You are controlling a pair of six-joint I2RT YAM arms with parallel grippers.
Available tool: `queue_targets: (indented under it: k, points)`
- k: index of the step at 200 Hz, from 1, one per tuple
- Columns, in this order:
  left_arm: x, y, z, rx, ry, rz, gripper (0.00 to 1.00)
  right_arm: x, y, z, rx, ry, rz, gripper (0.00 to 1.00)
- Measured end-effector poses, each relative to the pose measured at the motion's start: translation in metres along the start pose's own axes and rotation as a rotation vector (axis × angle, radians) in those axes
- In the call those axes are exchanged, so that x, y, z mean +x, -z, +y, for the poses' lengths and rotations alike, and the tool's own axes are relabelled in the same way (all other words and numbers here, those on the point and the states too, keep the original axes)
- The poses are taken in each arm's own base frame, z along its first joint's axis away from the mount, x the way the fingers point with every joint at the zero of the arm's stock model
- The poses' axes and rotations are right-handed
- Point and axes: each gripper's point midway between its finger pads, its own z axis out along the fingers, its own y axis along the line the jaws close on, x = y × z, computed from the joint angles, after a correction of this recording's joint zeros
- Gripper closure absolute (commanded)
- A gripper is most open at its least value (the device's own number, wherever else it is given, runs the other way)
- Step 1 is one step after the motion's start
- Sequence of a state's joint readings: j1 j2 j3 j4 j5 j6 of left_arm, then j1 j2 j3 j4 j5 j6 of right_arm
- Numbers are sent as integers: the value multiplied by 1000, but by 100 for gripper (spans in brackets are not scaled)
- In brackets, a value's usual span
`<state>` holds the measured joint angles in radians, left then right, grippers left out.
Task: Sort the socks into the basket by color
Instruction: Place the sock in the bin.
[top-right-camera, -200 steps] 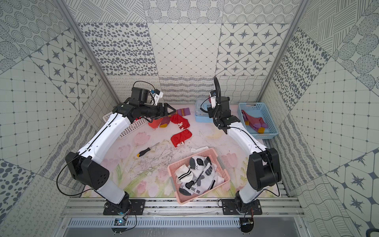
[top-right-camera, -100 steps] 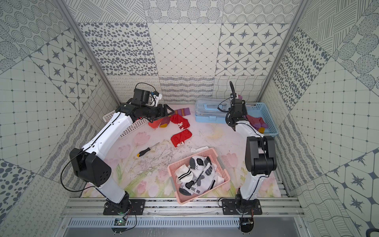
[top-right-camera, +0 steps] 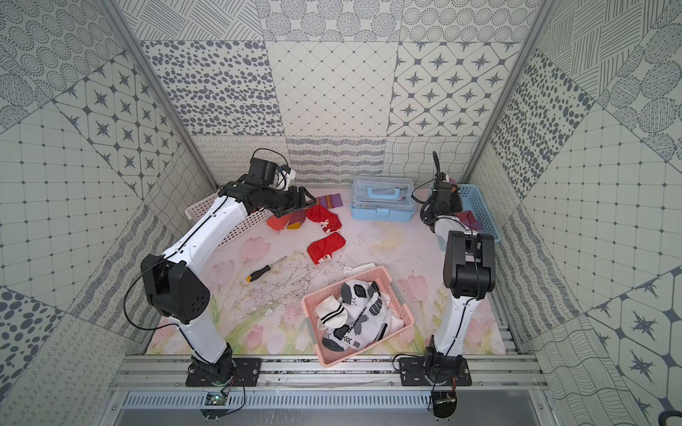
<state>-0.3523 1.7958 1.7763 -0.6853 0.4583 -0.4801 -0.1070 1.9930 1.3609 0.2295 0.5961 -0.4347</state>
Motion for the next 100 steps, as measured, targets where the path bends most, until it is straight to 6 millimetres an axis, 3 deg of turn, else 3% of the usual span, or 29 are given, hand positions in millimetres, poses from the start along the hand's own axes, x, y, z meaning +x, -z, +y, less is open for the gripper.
queue_targets:
  k: [47, 100]
  points:
    - [-8, -9, 2, -10, 8, -1, 24, 15, -21, -16, 33, -22, 40, 100]
    - [-13, -19, 4, -24, 8, 2, 24, 27, -38, -19, 32, -36, 75, 100]
